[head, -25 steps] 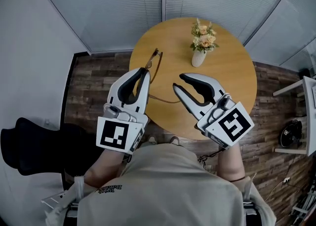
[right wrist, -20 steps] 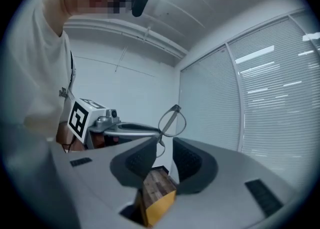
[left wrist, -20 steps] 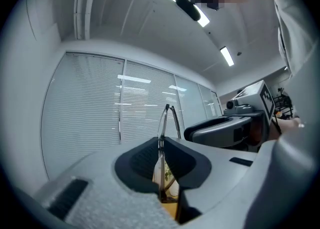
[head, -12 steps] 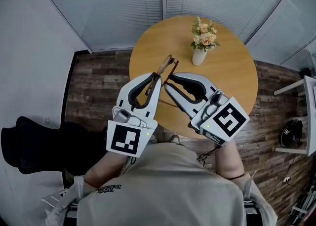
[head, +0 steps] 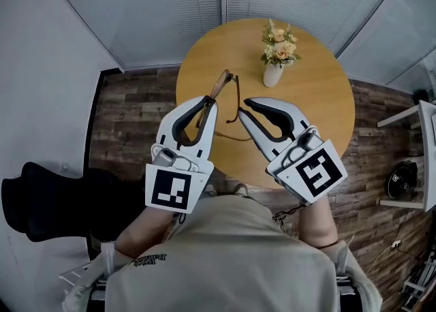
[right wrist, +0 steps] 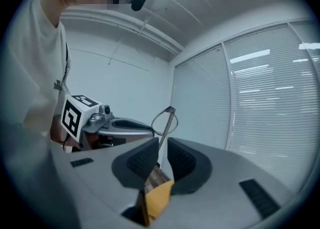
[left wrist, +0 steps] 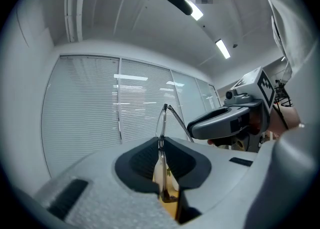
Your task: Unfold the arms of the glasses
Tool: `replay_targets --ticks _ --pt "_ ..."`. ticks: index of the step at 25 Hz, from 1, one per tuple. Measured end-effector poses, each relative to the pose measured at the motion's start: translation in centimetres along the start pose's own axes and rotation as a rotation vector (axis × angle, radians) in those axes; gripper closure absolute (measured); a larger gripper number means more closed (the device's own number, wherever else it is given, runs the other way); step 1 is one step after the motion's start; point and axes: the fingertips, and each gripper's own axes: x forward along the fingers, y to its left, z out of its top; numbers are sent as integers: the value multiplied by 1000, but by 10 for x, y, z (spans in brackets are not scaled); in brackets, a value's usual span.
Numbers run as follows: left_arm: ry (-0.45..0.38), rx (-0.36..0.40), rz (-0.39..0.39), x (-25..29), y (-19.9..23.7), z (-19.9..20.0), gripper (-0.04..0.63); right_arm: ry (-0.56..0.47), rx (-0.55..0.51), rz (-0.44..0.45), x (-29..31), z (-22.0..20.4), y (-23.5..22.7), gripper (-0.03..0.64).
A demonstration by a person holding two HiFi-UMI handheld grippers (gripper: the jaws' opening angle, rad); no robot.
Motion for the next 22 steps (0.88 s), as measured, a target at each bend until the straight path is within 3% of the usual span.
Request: replay_targets --ticks 8,13,17,22 --pt "28 64 16 3 2 -7 548 33 45 -64 -3 -11 -8 549" --pt "38 86 15 3 -1 -8 549 -3 87 -36 2 -10 2 548" --pt "35 99 16 3 -1 -7 549 80 62 -84 10 -25 -4 543" --pt "56 93 32 0 10 -15 549 95 24 -156 2 -28 -21 543"
